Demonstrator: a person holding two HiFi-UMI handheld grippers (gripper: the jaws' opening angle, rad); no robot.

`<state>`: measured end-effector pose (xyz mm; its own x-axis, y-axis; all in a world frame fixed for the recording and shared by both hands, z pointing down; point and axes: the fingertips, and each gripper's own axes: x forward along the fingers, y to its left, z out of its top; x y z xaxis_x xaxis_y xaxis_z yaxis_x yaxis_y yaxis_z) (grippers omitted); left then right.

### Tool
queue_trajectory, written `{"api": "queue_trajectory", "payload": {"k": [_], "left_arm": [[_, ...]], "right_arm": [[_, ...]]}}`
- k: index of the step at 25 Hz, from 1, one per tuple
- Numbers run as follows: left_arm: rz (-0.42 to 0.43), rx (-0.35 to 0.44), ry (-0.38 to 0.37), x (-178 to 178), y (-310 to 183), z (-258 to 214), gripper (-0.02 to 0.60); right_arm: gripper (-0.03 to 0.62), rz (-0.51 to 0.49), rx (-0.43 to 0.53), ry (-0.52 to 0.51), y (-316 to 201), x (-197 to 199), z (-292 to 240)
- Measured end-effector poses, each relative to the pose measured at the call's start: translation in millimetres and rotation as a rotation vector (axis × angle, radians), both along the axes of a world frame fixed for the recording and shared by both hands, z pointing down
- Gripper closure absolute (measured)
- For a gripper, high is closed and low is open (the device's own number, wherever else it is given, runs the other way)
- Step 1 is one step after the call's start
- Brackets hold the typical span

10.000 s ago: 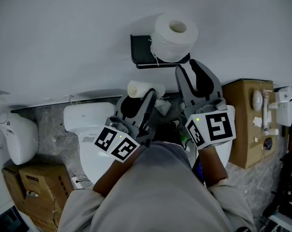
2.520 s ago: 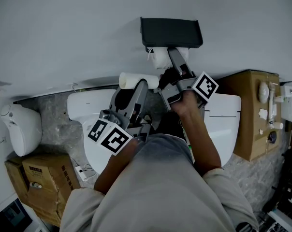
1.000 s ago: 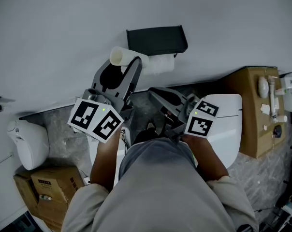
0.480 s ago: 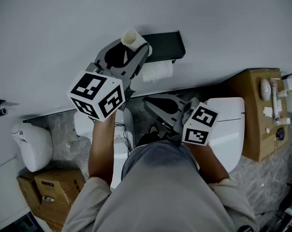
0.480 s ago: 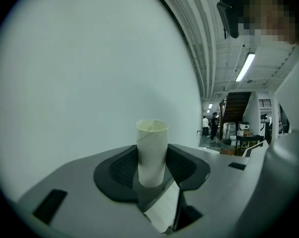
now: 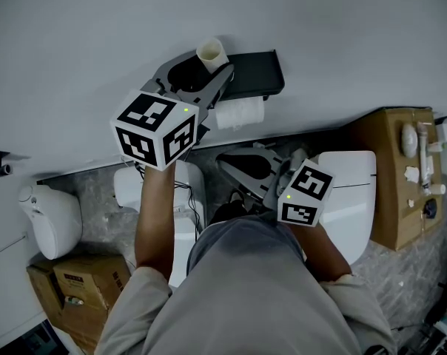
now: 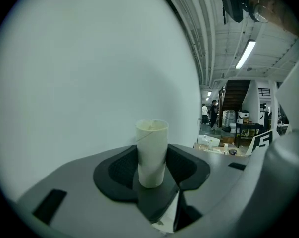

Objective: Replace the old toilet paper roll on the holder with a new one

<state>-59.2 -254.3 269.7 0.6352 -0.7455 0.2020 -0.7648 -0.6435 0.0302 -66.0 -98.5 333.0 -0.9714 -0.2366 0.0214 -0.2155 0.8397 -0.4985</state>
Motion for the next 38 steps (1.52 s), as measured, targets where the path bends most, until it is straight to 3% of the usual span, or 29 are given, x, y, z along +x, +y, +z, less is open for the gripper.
{"api": "queue_trajectory", "payload": {"k": [8, 15, 18, 28, 38], "left_arm": [[-0.007, 0.018, -0.063, 8, -4, 3, 0.41], [-0.007, 0.032, -0.052, 9, -5, 3, 0.394], [0.016, 0.033, -0.048, 10, -2, 4, 0.322], [-0.038, 0.029, 0.127, -10, 10, -5, 0.322], [-0.091, 0.036, 0.236, -23, 35, -7, 0.327]], "right_arm": [[0.576, -0.025, 0.013, 0.003, -2, 0, -1], [0.576, -0.025, 0.005, -0.015, -5, 3, -4], [0.576, -0.021, 0.006, -0.019, -6, 3, -4], [0.576, 0.009, 0.057, 0.008, -12, 14, -12], [0.576, 0.073, 0.244, 0.118, -35, 43, -37]]}}
